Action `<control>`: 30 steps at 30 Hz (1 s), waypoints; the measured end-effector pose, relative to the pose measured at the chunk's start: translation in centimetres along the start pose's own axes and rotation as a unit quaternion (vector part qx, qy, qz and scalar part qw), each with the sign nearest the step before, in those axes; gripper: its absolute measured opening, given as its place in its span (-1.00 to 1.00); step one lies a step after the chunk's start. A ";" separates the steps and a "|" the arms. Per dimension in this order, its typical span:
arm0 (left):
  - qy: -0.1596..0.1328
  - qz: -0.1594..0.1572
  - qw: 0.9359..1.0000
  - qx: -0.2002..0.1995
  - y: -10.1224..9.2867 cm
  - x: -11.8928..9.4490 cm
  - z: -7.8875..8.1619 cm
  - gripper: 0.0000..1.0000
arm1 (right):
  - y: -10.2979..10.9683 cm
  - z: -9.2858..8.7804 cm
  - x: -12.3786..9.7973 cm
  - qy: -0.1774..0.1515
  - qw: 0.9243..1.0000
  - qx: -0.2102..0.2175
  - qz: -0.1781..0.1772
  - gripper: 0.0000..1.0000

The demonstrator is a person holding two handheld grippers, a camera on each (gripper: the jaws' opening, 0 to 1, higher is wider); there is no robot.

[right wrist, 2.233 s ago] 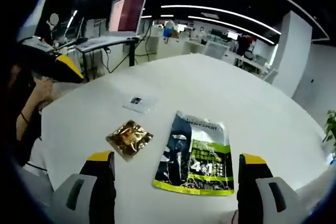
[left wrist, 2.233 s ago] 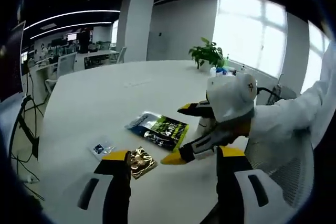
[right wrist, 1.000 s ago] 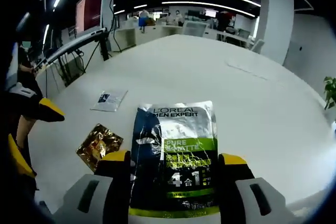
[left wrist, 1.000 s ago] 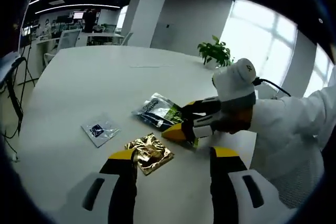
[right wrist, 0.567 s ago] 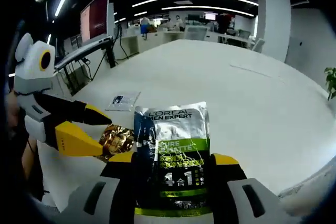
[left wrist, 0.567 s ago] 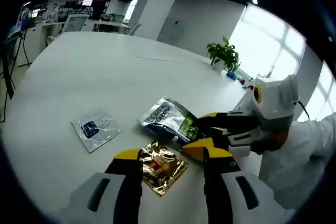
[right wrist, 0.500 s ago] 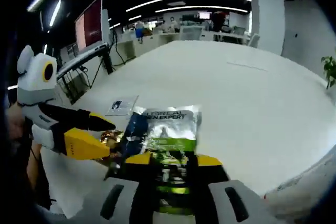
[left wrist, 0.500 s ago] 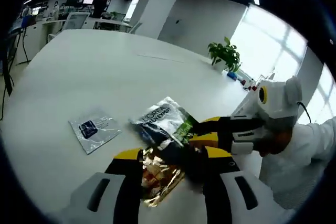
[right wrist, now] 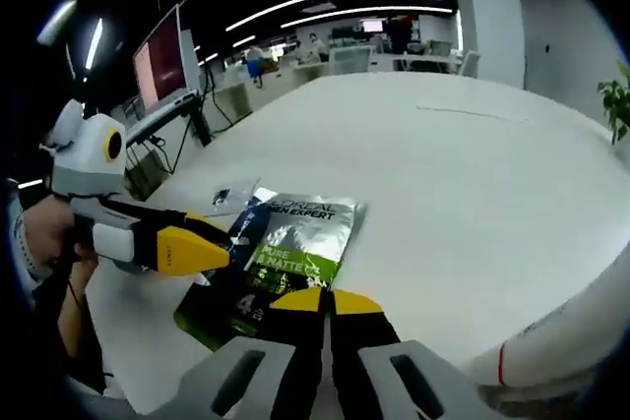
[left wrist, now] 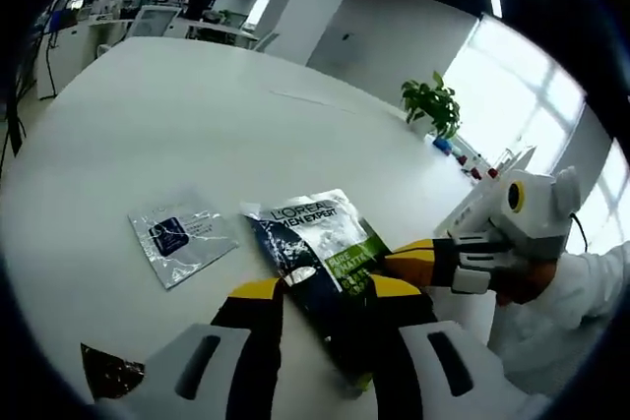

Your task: Arrange the skincare products in the storage area until every visible bottle or jar stands upright without overlapping.

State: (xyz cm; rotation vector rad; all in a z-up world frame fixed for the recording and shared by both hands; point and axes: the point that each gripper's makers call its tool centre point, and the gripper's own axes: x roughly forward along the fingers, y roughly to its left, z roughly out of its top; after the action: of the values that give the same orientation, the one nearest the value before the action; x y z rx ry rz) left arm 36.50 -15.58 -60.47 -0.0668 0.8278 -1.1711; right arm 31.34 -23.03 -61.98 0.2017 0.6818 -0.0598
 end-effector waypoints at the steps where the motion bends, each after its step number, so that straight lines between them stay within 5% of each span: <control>1: -0.002 0.001 1.000 -0.001 0.0 -0.1 0.0 -0.34 | 0.1 0.0 -0.1 0.000 1.000 0.000 0.002 -1.00; 7: -0.010 0.000 1.000 -0.017 0.3 -0.8 -0.4 -0.34 | 0.8 1.4 -1.4 -0.027 0.998 0.056 0.027 -1.00; 12: -0.023 -0.003 0.999 -0.043 0.7 -0.8 -0.4 -0.36 | 1.1 2.9 -2.8 -0.053 0.996 0.060 0.040 -1.00; 18: -0.039 -0.001 0.999 0.020 0.9 -0.9 1.4 -0.20 | 2.1 4.0 -4.2 -0.066 0.996 0.019 0.049 -1.00; 21: -0.030 -0.033 0.995 0.088 -0.3 -0.9 2.7 -0.13 | 2.4 4.3 -4.5 -0.069 0.996 0.002 0.055 -1.00; 25: -0.004 -0.094 0.989 0.116 -1.7 -0.1 3.0 -0.08 | 2.7 4.4 -5.3 -0.072 0.995 -0.034 0.063 -1.00; 28: -0.006 -0.125 0.976 0.178 -2.0 0.8 4.0 -0.03 | 3.3 4.4 -6.1 -0.078 0.993 -0.045 0.080 -1.00; 30: 0.015 -0.160 0.972 0.170 -2.2 1.2 3.4 0.02 | 3.2 4.5 -6.4 -0.081 0.992 -0.048 0.088 -1.00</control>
State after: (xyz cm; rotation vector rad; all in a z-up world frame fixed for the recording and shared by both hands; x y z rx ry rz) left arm 36.98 -18.71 -57.68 0.1042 0.6447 -1.6094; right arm 29.55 -20.88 -54.04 0.1612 0.5023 0.1240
